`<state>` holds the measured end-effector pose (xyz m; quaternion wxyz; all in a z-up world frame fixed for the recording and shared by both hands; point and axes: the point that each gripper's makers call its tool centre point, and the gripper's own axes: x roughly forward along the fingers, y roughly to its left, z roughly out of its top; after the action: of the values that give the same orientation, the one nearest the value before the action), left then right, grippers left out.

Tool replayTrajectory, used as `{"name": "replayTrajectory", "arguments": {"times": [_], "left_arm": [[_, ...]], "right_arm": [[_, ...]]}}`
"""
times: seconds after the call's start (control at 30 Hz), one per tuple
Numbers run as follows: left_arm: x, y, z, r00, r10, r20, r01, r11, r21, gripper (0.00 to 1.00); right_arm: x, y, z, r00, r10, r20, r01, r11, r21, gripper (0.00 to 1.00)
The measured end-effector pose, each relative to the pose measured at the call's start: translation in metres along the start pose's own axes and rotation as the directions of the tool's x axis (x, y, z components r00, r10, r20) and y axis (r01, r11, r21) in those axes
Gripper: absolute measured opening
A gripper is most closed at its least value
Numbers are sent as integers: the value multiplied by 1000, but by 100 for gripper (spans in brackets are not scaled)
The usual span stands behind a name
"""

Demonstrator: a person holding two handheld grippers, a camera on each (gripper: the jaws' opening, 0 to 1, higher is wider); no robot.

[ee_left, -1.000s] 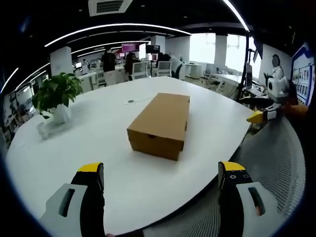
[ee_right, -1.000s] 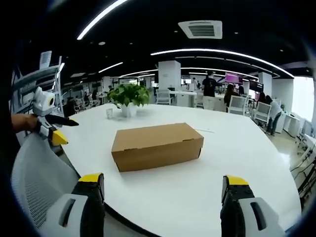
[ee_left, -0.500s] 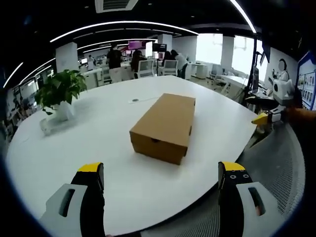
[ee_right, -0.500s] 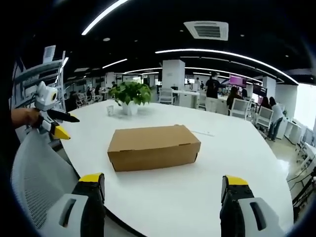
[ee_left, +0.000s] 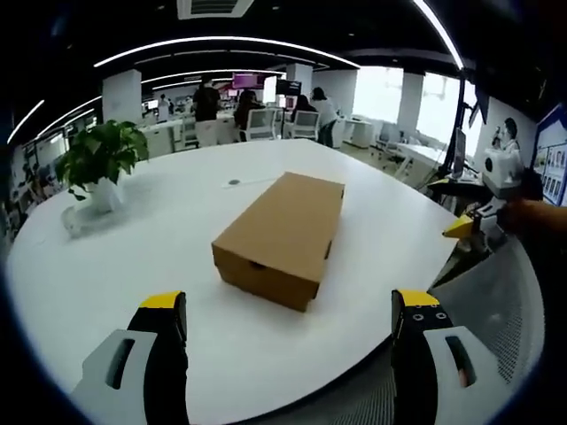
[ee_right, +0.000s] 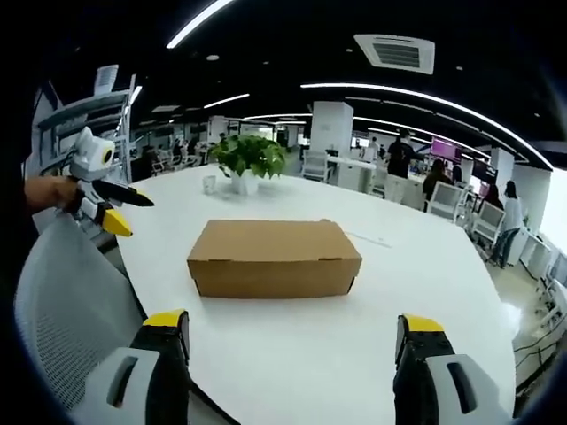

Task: Operate the shoe box by opening the lid, removing the specified soft item, and placing it in the target area until the item is outside and the box remains undamaged.

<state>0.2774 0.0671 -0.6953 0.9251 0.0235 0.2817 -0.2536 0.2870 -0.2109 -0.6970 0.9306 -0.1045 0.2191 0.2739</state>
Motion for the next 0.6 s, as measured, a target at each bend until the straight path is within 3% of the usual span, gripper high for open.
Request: {"name": "replayTrajectory", "arguments": {"times": [0.6], "left_arm": [[33, -7, -9, 999, -13, -31, 14, 1000, 15, 96]], "right_arm": [[42, -24, 8, 993, 116, -25, -118, 986, -121, 94]]}}
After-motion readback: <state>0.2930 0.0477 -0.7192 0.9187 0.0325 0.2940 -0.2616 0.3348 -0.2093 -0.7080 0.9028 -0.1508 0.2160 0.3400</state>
